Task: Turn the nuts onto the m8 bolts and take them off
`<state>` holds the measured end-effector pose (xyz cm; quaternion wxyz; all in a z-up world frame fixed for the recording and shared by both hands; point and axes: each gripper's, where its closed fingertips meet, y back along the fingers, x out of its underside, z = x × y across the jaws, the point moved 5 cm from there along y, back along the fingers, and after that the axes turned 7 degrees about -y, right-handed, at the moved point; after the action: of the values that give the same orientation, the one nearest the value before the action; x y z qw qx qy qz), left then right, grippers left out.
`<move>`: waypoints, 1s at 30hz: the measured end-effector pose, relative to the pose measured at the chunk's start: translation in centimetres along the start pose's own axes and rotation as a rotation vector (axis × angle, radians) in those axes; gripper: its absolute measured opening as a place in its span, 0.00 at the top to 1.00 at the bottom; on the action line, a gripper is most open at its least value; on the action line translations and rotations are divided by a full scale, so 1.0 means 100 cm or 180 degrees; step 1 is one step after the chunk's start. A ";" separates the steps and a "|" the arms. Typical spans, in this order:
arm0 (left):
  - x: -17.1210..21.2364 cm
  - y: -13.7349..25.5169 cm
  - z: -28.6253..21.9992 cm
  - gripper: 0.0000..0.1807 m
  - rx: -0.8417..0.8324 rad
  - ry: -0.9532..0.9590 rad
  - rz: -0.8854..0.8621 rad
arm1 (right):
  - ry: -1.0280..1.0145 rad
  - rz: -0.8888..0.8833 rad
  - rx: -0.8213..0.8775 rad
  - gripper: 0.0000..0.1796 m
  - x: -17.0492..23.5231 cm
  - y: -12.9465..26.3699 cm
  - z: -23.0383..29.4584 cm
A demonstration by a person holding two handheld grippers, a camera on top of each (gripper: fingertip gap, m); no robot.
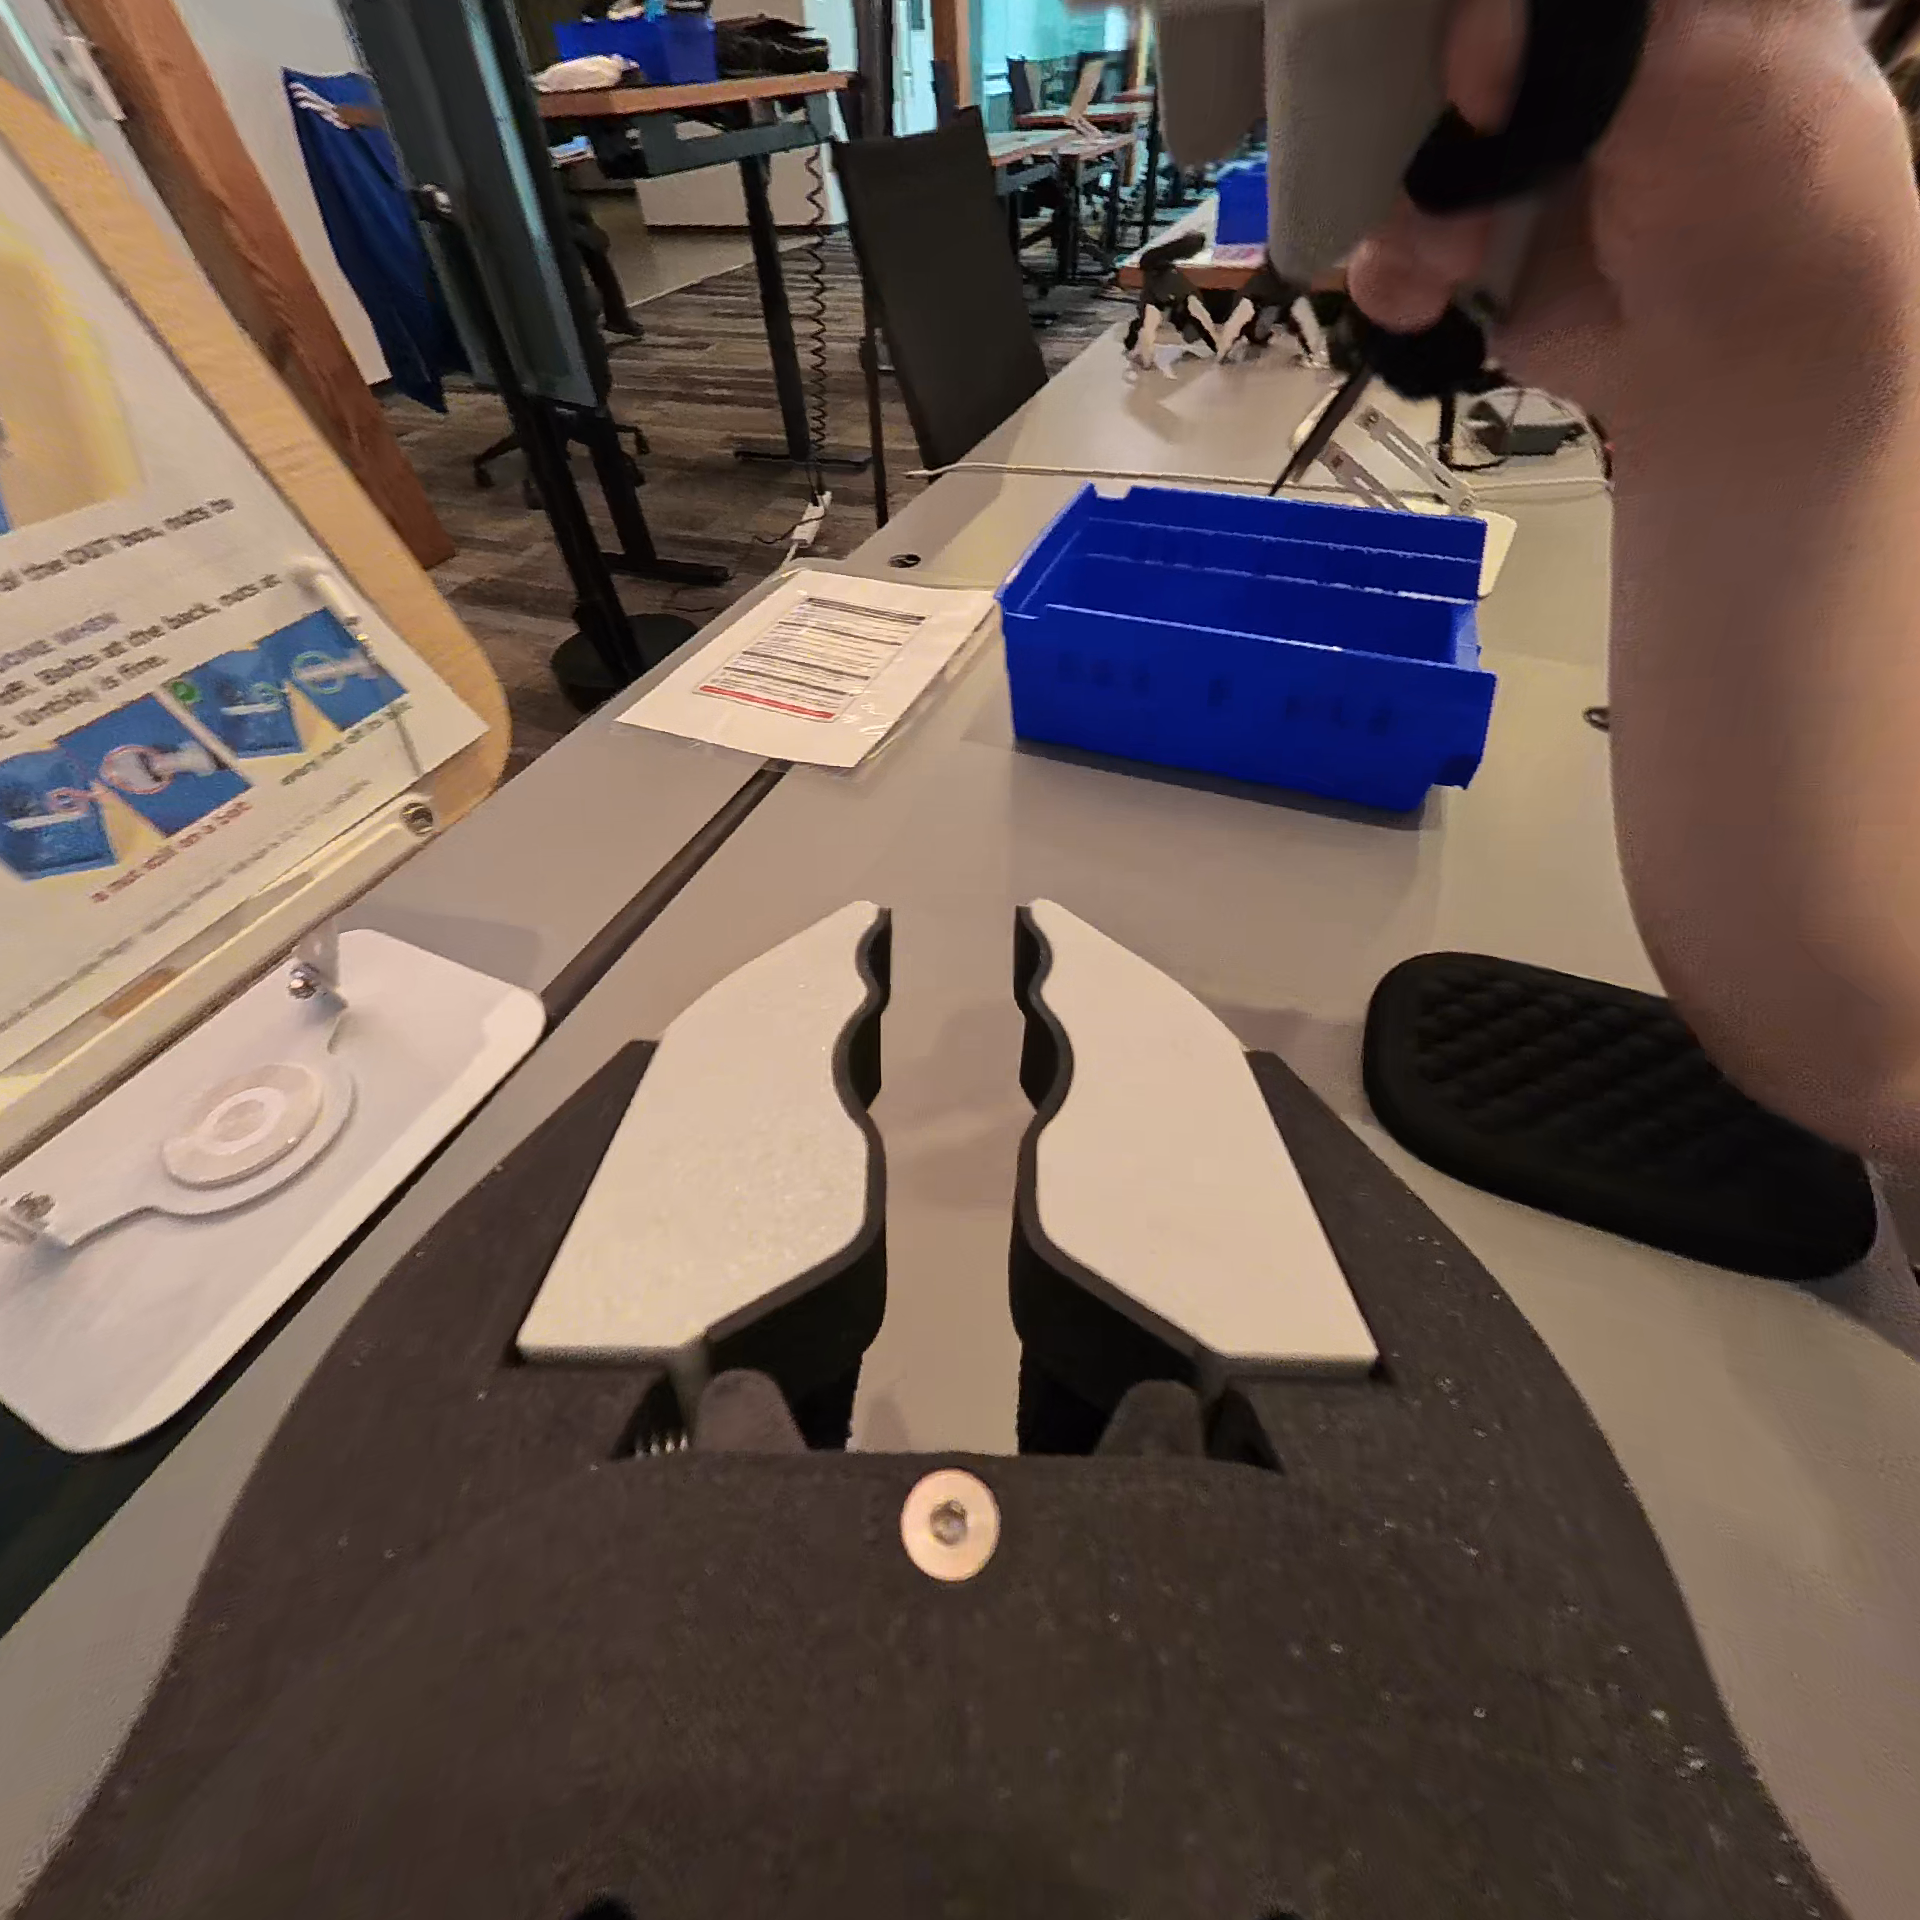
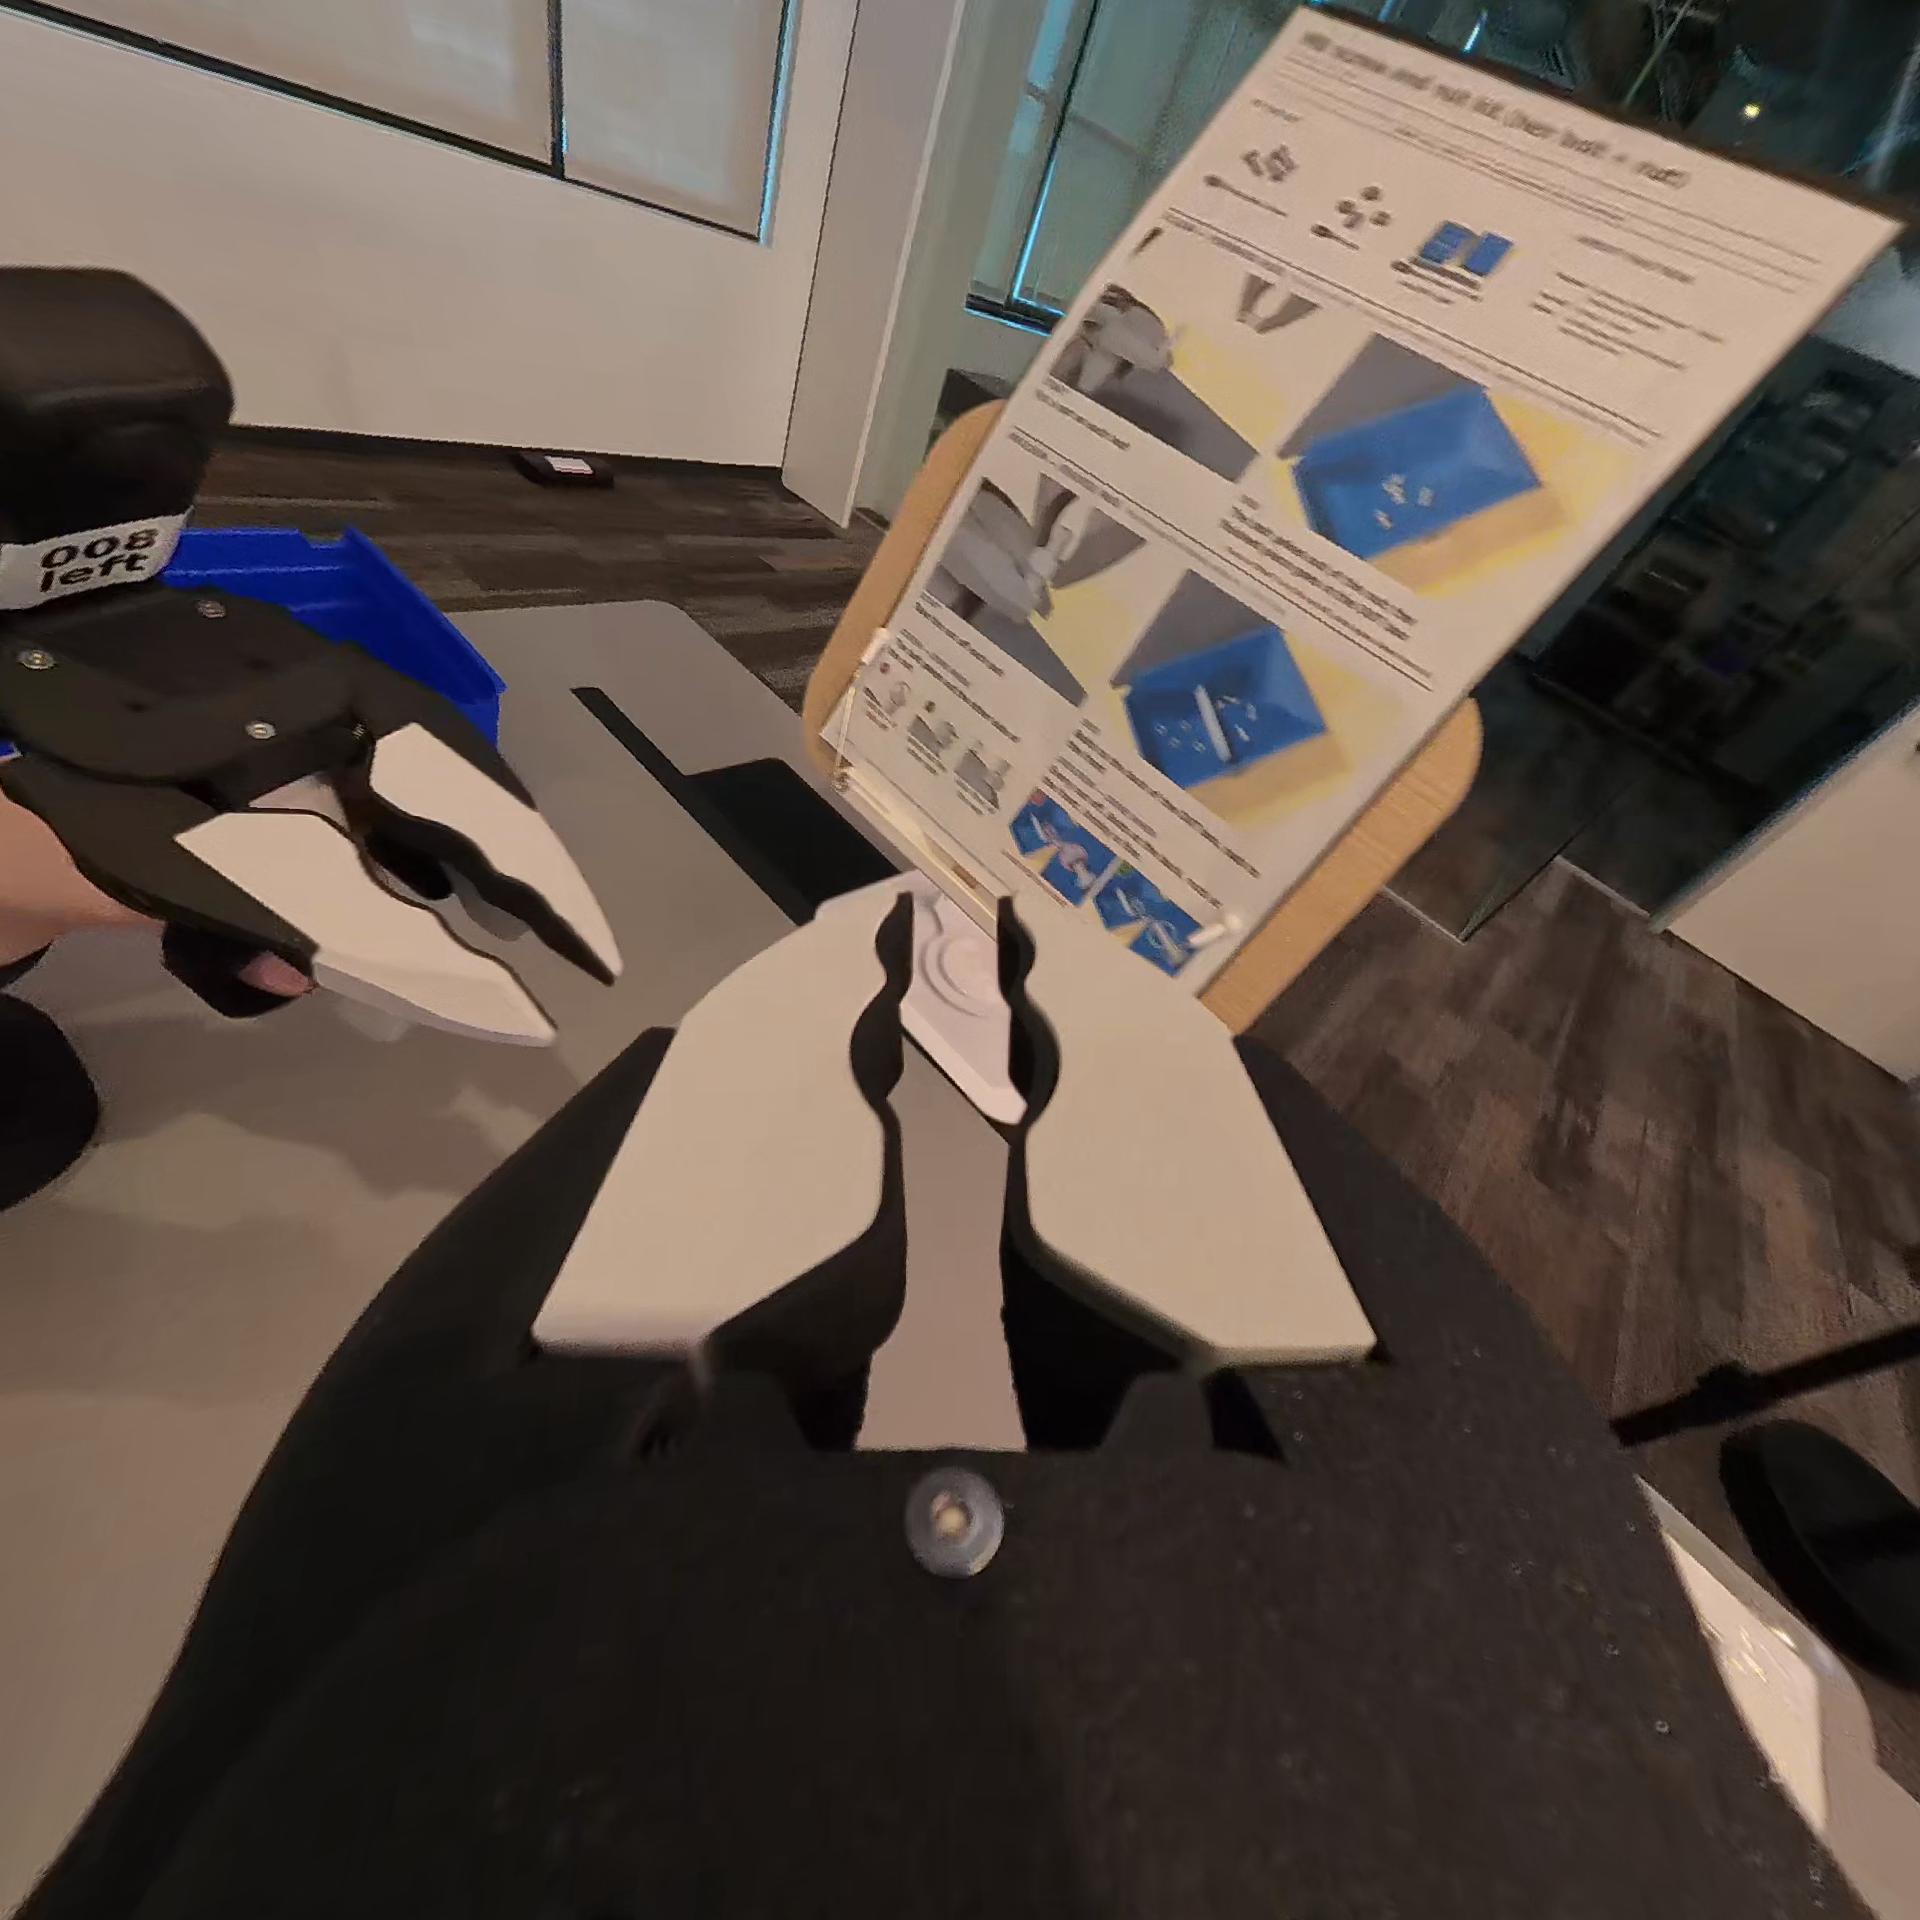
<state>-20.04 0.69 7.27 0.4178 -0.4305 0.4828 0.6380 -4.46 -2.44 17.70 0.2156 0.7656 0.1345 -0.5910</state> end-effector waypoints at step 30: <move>0.081 0.266 0.031 0.88 -0.1437 0.0297 0.2137 | -0.0251 0.0351 -0.0056 0.93 0.078 -0.029 -0.031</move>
<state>-48.01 -0.21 6.84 0.0590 -0.3583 0.4628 0.8087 -1.08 1.26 10.31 0.2597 0.7461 0.0887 -0.6066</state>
